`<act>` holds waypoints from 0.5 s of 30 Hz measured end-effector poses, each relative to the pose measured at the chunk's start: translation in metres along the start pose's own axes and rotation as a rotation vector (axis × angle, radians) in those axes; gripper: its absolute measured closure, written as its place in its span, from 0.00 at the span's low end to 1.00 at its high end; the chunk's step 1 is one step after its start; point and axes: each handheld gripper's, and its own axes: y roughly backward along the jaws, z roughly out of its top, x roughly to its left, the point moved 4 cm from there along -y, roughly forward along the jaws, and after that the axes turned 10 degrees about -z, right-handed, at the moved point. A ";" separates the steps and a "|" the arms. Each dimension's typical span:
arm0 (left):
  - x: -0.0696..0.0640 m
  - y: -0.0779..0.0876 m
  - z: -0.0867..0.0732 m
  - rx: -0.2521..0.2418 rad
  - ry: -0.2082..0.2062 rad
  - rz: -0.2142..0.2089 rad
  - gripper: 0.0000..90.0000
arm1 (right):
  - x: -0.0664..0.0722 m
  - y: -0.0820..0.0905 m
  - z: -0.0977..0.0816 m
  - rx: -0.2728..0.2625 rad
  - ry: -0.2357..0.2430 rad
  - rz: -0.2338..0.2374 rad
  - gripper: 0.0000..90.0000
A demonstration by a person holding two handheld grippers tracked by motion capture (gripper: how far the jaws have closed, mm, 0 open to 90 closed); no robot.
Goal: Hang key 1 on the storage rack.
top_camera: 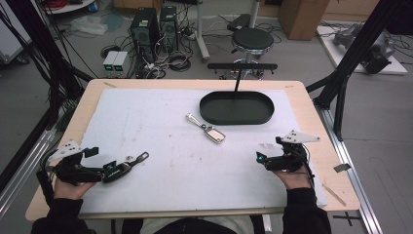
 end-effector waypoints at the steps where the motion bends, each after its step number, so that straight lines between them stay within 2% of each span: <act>1: 0.000 0.000 0.000 0.000 0.000 0.000 0.05 | 0.000 0.000 0.000 0.000 0.000 0.000 0.01; 10: -0.002 -0.001 -0.001 0.004 -0.008 -0.009 0.05 | 0.003 -0.001 0.000 0.003 0.004 -0.002 0.01; 15: -0.001 -0.002 -0.002 0.013 -0.009 -0.006 0.05 | 0.003 0.000 0.001 0.006 -0.009 0.002 0.01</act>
